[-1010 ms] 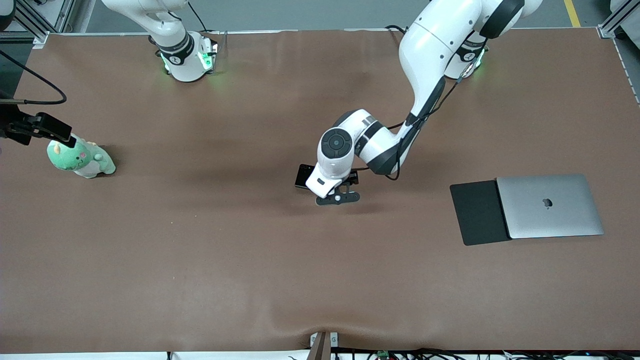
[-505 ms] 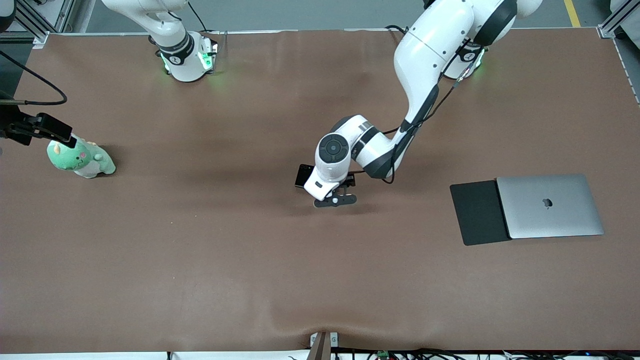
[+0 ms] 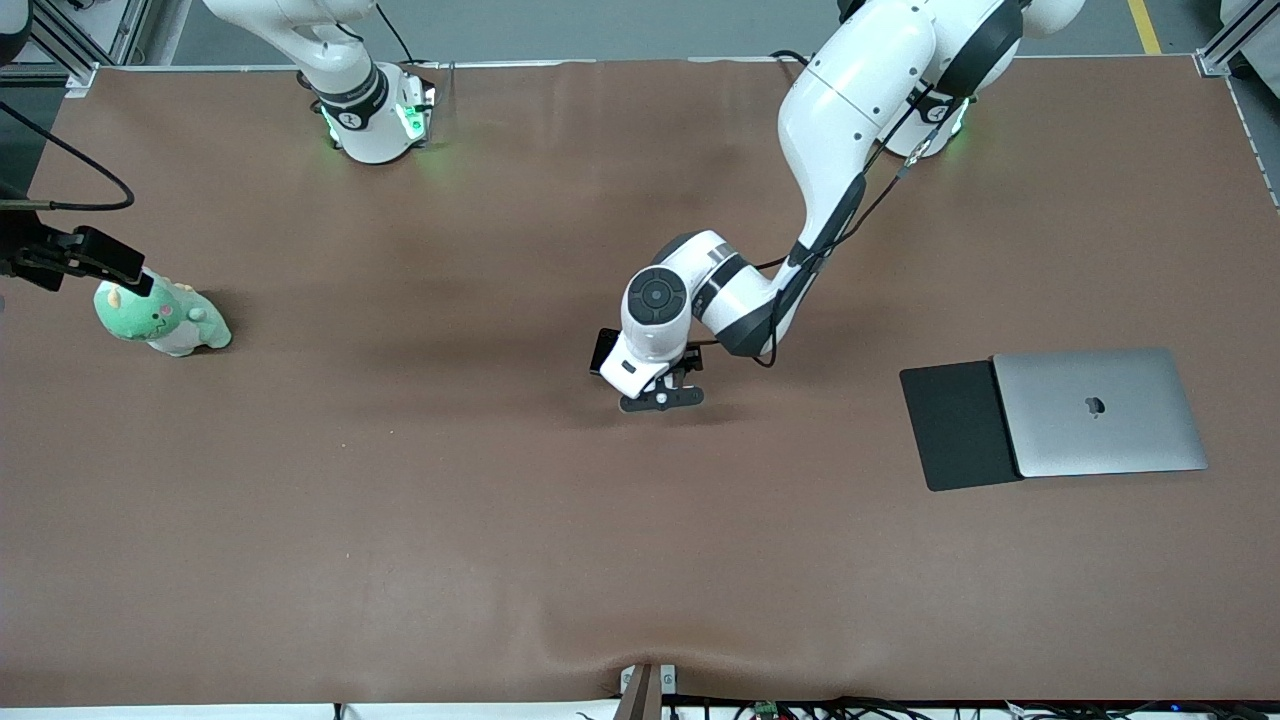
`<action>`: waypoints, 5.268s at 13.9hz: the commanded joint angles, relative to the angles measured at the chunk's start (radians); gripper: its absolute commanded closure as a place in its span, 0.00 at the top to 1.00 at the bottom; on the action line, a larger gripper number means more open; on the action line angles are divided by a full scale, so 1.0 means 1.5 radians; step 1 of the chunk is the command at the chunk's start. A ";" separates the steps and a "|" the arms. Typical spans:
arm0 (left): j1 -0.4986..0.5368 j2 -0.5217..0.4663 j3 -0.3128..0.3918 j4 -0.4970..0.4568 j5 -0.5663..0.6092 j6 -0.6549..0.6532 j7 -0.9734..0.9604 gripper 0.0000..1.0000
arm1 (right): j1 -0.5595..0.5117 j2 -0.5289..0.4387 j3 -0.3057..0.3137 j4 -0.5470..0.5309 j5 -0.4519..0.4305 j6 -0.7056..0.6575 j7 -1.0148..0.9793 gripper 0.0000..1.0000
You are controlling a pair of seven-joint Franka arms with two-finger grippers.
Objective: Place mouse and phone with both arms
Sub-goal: 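Lower the left gripper and close it on the white mouse, then carry the mouse to the pad while the right gripper reaches the phone, then lower the mouse onto the pad while the right gripper grasps the phone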
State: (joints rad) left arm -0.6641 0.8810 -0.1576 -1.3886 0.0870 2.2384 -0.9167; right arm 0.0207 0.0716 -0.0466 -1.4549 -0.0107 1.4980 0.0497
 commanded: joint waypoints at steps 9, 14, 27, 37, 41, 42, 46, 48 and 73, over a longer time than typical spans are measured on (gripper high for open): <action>0.000 0.008 0.005 0.019 0.020 -0.006 -0.014 1.00 | -0.012 0.002 0.005 0.002 -0.006 0.003 -0.010 1.00; 0.003 0.009 0.005 0.016 0.020 -0.007 -0.011 1.00 | -0.012 0.002 0.005 0.002 -0.006 0.003 -0.010 1.00; -0.003 0.006 0.004 -0.001 0.020 -0.018 -0.015 1.00 | -0.012 0.002 0.005 0.002 -0.005 0.003 -0.010 1.00; 0.001 -0.005 0.002 -0.004 0.020 -0.059 -0.014 0.06 | -0.012 0.002 0.005 0.002 -0.004 0.003 -0.010 1.00; 0.019 -0.038 0.004 -0.007 0.020 -0.123 -0.005 0.05 | -0.003 0.001 0.008 0.003 -0.004 0.000 -0.003 1.00; 0.027 -0.048 0.005 -0.012 0.020 -0.136 -0.007 0.04 | 0.001 0.001 0.011 0.006 -0.003 -0.001 0.000 1.00; 0.102 -0.158 0.001 -0.126 0.062 -0.126 0.008 0.00 | 0.114 0.009 0.015 0.007 -0.002 0.006 0.004 1.00; 0.150 -0.222 -0.003 -0.208 0.065 -0.081 0.057 0.00 | 0.171 0.034 0.015 0.004 0.003 0.032 0.031 1.00; 0.568 -0.267 -0.056 -0.433 0.040 0.181 0.620 0.00 | 0.502 0.411 0.008 -0.165 0.047 0.613 0.457 1.00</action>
State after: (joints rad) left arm 0.1689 0.4669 -0.2274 -2.0475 0.1573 2.4922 -0.0175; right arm 0.7417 0.7070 -0.0242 -1.6686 0.0750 2.3952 0.6802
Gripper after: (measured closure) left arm 0.396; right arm 0.000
